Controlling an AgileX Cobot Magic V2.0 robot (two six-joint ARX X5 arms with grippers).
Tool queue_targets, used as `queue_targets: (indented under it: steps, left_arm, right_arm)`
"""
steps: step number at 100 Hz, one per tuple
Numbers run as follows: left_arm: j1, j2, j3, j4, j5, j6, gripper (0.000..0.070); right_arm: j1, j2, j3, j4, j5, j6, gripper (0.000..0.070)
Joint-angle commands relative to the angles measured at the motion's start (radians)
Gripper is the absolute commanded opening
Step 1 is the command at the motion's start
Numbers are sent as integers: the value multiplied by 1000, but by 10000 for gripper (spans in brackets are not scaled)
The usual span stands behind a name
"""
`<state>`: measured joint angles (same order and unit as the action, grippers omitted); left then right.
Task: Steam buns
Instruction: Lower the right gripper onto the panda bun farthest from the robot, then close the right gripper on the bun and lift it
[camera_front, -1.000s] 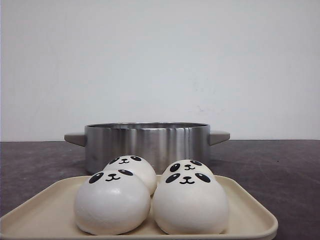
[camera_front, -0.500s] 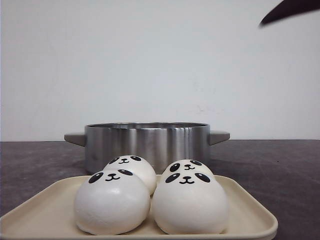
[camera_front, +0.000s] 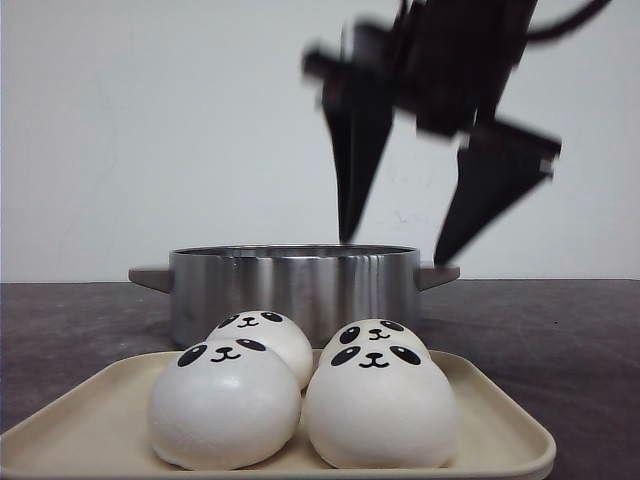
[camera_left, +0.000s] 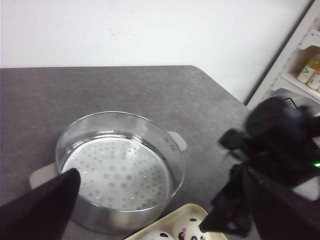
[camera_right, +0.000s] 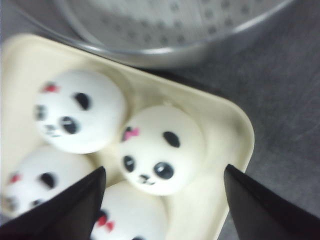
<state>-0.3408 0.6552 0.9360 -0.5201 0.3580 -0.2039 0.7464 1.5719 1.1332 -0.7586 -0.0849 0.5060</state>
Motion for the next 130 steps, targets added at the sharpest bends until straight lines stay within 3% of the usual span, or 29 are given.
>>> queue_targets:
  steps: [1, 22, 28, 33, 39, 60, 79, 100, 116, 130]
  left_arm:
    - [-11, 5, 13, 10, -3, 8, 631]
    - [-27, 5, 13, 10, -15, 8, 631]
    - [-28, 5, 13, 10, -22, 8, 631]
    - [-28, 5, 13, 11, -26, 8, 631]
    - [-28, 5, 13, 10, -26, 8, 631]
    - [-28, 5, 13, 11, -26, 8, 631]
    - [-28, 5, 13, 11, -26, 8, 631]
    - [-28, 5, 13, 13, -26, 8, 631]
    - [-37, 5, 13, 11, -26, 8, 631]
    - [-44, 5, 13, 11, -26, 6, 631]
  right_arm:
    - [10, 61, 13, 10, 6, 5, 460]
    - [10, 182, 13, 60, 6, 6, 457]
    - [10, 209, 13, 60, 6, 6, 422]
    - [10, 224, 13, 55, 6, 5, 305]
    - [10, 231, 13, 55, 7, -2, 0]
    - [32, 154, 40, 49, -2, -10, 7]
    - [85, -32, 194, 1, -13, -37, 6]
    - [57, -63, 494, 23, 195, -159, 6]
    - [-24, 37, 641, 64, 191, -226, 6]
    - [-84, 159, 665, 74, 190, -242, 6]
